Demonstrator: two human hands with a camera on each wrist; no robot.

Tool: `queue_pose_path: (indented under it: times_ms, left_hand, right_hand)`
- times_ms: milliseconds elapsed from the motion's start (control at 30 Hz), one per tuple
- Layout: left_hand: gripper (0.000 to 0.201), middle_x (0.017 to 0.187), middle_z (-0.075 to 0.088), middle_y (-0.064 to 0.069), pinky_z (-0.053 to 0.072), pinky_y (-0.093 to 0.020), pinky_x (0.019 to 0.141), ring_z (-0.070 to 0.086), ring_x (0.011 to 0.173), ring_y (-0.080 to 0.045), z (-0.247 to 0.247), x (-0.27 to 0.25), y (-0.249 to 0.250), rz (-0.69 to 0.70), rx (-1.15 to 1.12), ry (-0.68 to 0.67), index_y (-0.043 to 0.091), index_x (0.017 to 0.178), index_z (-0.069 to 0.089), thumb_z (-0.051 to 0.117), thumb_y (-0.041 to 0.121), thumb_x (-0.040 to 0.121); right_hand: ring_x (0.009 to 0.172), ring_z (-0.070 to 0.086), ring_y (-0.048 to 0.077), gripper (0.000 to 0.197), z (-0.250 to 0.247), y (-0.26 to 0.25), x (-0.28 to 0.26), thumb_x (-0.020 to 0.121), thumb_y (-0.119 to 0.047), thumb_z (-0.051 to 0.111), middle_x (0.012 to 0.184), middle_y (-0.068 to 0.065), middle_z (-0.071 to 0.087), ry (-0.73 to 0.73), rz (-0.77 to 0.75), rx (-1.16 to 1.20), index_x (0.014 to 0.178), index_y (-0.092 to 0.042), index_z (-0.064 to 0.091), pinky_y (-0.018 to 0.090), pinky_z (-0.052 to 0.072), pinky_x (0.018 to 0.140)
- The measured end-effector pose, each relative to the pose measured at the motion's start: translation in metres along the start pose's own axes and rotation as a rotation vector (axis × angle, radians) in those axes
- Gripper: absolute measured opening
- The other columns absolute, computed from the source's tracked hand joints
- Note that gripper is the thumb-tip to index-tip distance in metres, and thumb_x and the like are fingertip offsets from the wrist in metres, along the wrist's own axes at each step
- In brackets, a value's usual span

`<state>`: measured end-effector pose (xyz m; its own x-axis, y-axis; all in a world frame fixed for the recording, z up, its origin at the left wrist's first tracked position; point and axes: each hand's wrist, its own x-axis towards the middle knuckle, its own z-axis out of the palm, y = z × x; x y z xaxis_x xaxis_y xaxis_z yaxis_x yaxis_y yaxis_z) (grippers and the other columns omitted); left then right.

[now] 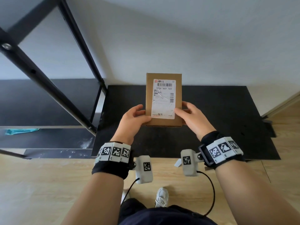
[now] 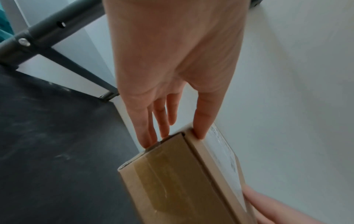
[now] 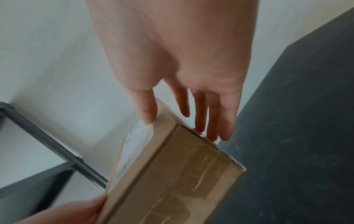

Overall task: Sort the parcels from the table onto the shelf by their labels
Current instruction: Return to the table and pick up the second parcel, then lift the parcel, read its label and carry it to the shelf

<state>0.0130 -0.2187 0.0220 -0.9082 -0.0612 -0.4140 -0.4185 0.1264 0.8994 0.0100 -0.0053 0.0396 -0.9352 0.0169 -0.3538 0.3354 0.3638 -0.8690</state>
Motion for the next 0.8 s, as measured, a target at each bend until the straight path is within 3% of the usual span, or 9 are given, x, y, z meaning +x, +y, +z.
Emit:
queue_pose_path:
  times_ms: [100, 233, 300, 433, 633, 800]
  left_hand:
    - [0.07, 0.124, 0.069, -0.005, 0.052, -0.045, 0.105, 0.066, 0.117, -0.023, -0.005, -0.006, 0.015, 0.036, -0.029, -0.013, 0.014, 0.15, 0.044, 0.073, 0.009, 0.086]
    - [0.055, 0.116, 0.075, -0.004, 0.055, -0.042, 0.101, 0.071, 0.11, -0.019, -0.006, -0.019, 0.035, 0.086, -0.099, -0.006, 0.015, 0.145, 0.052, 0.068, 0.017, 0.092]
    - [0.046, 0.111, 0.077, -0.002, 0.057, -0.039, 0.098, 0.074, 0.106, -0.016, -0.006, -0.026, 0.045, 0.112, -0.13, -0.013, 0.017, 0.14, 0.058, 0.066, 0.019, 0.094]
    - [0.04, 0.109, 0.079, -0.004, 0.058, -0.035, 0.095, 0.075, 0.102, -0.013, -0.009, -0.034, 0.061, 0.166, -0.197, -0.028, 0.018, 0.132, 0.064, 0.067, 0.014, 0.093]
    - [0.04, 0.116, 0.074, -0.012, 0.058, -0.036, 0.095, 0.075, 0.105, -0.019, -0.016, -0.039, 0.072, 0.219, -0.247, -0.065, 0.014, 0.127, 0.066, 0.069, 0.004, 0.089]
    - [0.046, 0.116, 0.073, -0.013, 0.055, -0.045, 0.101, 0.072, 0.111, -0.026, -0.021, -0.04, 0.079, 0.249, -0.254, -0.072, 0.011, 0.126, 0.066, 0.073, 0.0, 0.082]
  right_hand:
    - [0.097, 0.059, 0.002, 0.043, -0.007, -0.015, -0.008, 0.095, -0.038, 0.058, 0.107, -0.014, 0.062, -0.001, -0.062, 0.036, 0.136, -0.029, 0.049, 0.021, 0.048, 0.077]
    - [0.113, 0.062, 0.011, 0.036, -0.014, -0.026, -0.014, 0.092, -0.033, 0.062, 0.118, -0.01, 0.067, 0.012, -0.118, 0.101, 0.127, -0.033, 0.054, 0.035, 0.051, 0.096]
    - [0.114, 0.063, 0.012, 0.038, -0.017, -0.032, -0.016, 0.091, -0.032, 0.064, 0.122, -0.009, 0.068, 0.016, -0.143, 0.129, 0.128, -0.031, 0.056, 0.04, 0.051, 0.1]
    - [0.114, 0.064, 0.012, 0.04, -0.025, -0.044, -0.023, 0.089, -0.024, 0.067, 0.121, -0.008, 0.069, 0.033, -0.186, 0.207, 0.128, -0.027, 0.057, 0.04, 0.052, 0.099]
    - [0.115, 0.064, 0.013, 0.041, -0.03, -0.056, -0.03, 0.086, -0.023, 0.07, 0.122, -0.008, 0.068, 0.091, -0.27, 0.209, 0.124, -0.024, 0.055, 0.042, 0.053, 0.098]
    - [0.112, 0.065, 0.01, 0.037, -0.033, -0.063, -0.036, 0.085, -0.016, 0.07, 0.119, -0.009, 0.069, 0.115, -0.33, 0.227, 0.118, -0.024, 0.055, 0.039, 0.055, 0.095]
